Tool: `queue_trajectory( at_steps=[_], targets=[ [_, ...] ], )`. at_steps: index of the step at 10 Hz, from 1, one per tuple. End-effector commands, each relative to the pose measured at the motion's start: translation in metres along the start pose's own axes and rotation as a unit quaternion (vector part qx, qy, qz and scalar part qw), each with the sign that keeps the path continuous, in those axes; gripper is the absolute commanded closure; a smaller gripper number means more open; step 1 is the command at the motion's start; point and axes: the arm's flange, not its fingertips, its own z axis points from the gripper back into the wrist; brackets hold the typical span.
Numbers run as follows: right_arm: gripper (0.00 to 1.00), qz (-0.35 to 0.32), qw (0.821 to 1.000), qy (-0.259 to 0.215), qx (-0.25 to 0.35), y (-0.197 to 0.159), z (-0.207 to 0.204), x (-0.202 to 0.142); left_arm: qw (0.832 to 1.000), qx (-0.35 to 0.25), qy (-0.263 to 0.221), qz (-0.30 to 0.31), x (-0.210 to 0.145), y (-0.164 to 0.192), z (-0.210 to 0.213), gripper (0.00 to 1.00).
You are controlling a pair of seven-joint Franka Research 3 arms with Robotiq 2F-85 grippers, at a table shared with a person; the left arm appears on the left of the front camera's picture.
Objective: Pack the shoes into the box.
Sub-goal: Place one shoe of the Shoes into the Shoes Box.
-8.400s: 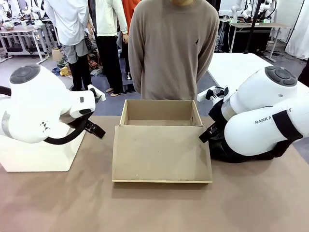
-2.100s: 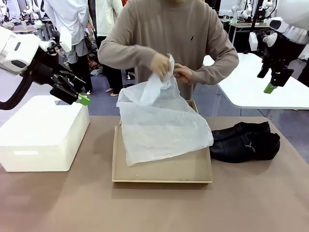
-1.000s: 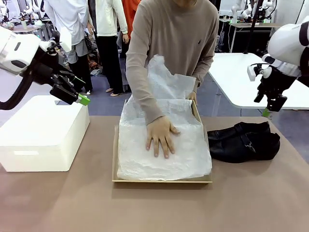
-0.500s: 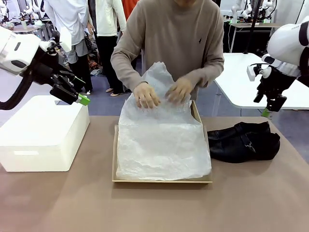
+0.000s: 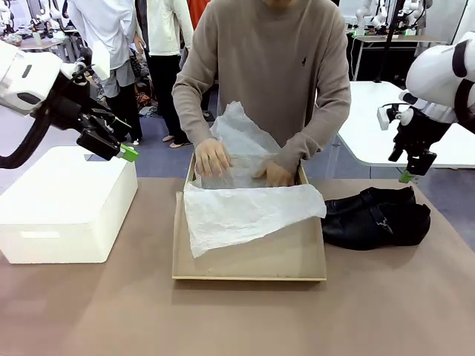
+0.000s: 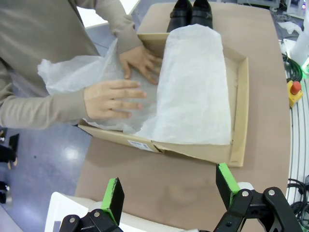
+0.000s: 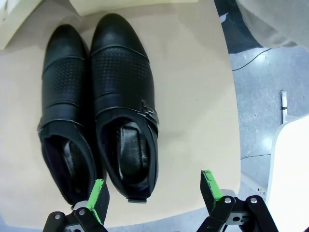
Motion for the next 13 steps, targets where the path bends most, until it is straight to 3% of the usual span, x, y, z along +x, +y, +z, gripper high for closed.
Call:
queue_trajectory(
  at_steps=[1,13],
  targets=[
    [0.0,-0.018,1.0,0.001,-0.016,-0.017,-0.012,-0.004,1.0,-0.006,-0.01,-0.006,-0.001,0.003,-0.001,0.0],
    [0.0,-0.03,0.999,-0.012,0.029,-0.044,-0.058,-0.015,1.0,-0.006,-0.01,-0.006,-0.001,0.003,-0.001,0.0]
  ],
)
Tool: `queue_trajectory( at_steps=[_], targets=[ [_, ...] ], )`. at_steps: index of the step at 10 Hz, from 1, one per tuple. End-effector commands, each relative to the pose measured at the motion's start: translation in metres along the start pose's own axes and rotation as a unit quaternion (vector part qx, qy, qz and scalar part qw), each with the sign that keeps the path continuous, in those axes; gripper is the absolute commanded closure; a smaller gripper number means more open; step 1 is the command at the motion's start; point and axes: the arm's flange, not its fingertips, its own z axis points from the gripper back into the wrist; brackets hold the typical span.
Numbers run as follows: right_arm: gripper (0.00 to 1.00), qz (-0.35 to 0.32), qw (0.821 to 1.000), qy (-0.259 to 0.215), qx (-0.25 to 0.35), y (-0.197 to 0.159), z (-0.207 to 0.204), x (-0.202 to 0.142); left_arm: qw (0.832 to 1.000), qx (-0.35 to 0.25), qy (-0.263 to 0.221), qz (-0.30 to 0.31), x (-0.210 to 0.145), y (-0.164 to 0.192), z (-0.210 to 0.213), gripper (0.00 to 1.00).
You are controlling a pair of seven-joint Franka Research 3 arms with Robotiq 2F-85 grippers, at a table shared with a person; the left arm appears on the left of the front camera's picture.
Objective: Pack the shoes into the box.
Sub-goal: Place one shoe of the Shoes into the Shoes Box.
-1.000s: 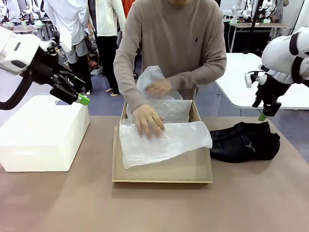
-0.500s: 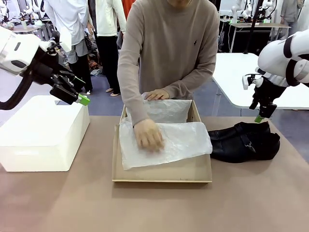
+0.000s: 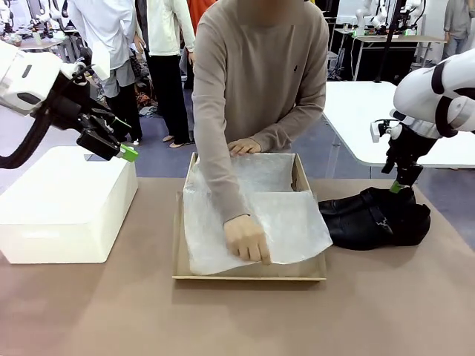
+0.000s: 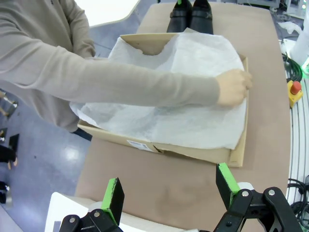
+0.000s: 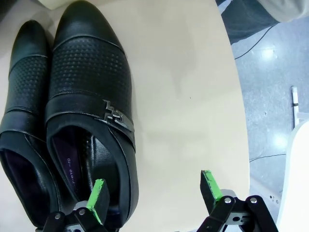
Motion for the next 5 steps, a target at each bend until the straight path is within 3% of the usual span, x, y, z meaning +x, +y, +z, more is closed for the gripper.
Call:
queue_trajectory(
  at_steps=[1,5],
  targets=[
    [0.0,-0.006,1.0,-0.005,0.011,-0.011,-0.004,0.002,1.0,-0.006,-0.01,-0.006,-0.001,0.003,-0.001,0.0],
    [0.0,-0.005,1.0,0.007,0.019,-0.01,-0.019,0.002,1.0,-0.006,-0.01,-0.006,-0.001,0.003,-0.001,0.0]
  ],
)
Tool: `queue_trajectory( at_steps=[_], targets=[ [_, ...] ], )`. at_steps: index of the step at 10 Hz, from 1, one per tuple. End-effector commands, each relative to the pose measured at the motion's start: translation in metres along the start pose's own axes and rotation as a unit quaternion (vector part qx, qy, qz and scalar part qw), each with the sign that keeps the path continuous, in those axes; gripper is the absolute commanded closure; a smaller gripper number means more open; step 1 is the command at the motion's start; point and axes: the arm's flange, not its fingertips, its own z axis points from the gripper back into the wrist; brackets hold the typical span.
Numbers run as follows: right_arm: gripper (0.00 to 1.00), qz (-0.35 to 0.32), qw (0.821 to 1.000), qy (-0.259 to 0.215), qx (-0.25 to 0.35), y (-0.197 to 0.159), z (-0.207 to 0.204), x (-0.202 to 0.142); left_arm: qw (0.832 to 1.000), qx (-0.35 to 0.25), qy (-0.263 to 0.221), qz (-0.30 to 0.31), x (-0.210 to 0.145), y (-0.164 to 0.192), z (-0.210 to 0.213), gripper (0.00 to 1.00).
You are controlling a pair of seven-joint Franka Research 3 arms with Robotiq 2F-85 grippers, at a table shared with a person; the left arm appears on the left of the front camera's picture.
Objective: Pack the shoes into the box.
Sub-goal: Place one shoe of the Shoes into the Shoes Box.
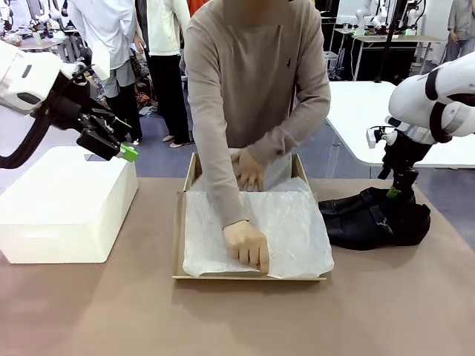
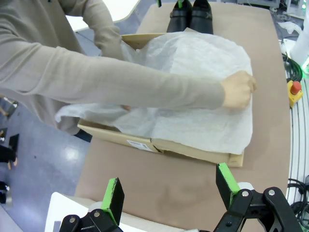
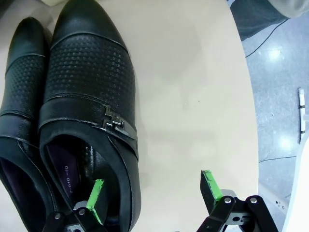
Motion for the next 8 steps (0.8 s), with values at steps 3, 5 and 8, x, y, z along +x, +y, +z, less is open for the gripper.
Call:
queue_trajectory(
  at_steps=[3,5,8],
  targets=[
    [0.0,-0.002,1.0,0.023,0.005,-0.006,-0.01,0.002,1.0,-0.006,-0.01,-0.006,-0.001,0.003,-0.001,0.0],
    [0.0,-0.002,0.999,0.036,0.013,-0.006,-0.014,0.003,1.0,-0.006,-0.01,-0.006,-0.001,0.003,-0.001,0.0],
    [0.42,-0.002,0.999,0.03,0.018,-0.004,-0.013,0.003,1.0,-0.006,-0.01,-0.006,-0.001,0.003,-0.001,0.0]
  ],
)
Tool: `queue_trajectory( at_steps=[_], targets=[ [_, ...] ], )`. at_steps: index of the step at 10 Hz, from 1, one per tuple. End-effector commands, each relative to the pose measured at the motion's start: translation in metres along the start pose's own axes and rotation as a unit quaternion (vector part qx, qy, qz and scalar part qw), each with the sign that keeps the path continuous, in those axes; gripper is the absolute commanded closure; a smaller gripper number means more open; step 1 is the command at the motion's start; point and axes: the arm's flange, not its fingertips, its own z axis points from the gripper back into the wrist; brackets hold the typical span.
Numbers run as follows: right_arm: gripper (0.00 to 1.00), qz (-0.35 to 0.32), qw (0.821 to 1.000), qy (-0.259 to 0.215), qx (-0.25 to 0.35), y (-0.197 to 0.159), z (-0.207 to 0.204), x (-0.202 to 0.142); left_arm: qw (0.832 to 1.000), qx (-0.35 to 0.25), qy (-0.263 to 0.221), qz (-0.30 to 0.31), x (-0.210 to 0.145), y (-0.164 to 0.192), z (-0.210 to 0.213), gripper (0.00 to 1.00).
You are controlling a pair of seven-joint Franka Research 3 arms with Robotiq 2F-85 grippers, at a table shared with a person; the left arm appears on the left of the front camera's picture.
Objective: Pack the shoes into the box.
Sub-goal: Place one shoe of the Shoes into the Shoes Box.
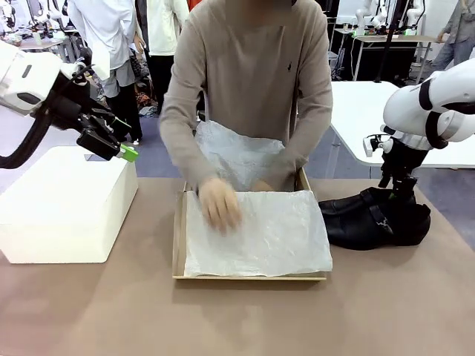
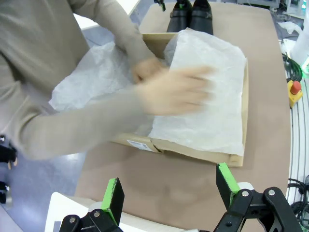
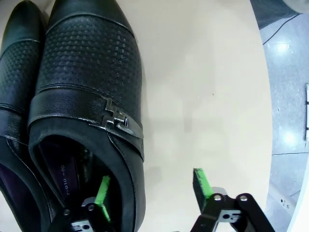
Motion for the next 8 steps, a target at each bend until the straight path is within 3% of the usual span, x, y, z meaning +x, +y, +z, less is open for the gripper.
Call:
queue_trajectory(
  at_steps=[1,3,4,8],
  targets=[
    [0.58,-0.005,1.0,-0.005,0.002,-0.0042,0.0047,0.0026,1.0,-0.006,-0.01,-0.005,-0.0013,0.0029,-0.0008,0.0],
    [0.92,0.0,1.0,-0.007,0.01,-0.0012,0.0063,0.0026,1.0,-0.006,-0.01,-0.005,-0.0013,0.0029,-0.0008,0.0],
    [1.0,0.001,1.0,-0.006,0.011,0.0004,0.0072,0.0027,1.0,-0.006,-0.01,-0.005,-0.0013,0.0029,-0.0008,0.0],
    [1.0,0.006,1.0,-0.012,0.015,0.0047,0.0107,0.001,1.0,-0.006,-0.01,-0.005,-0.0013,0.0029,-0.0008,0.0]
  ],
)
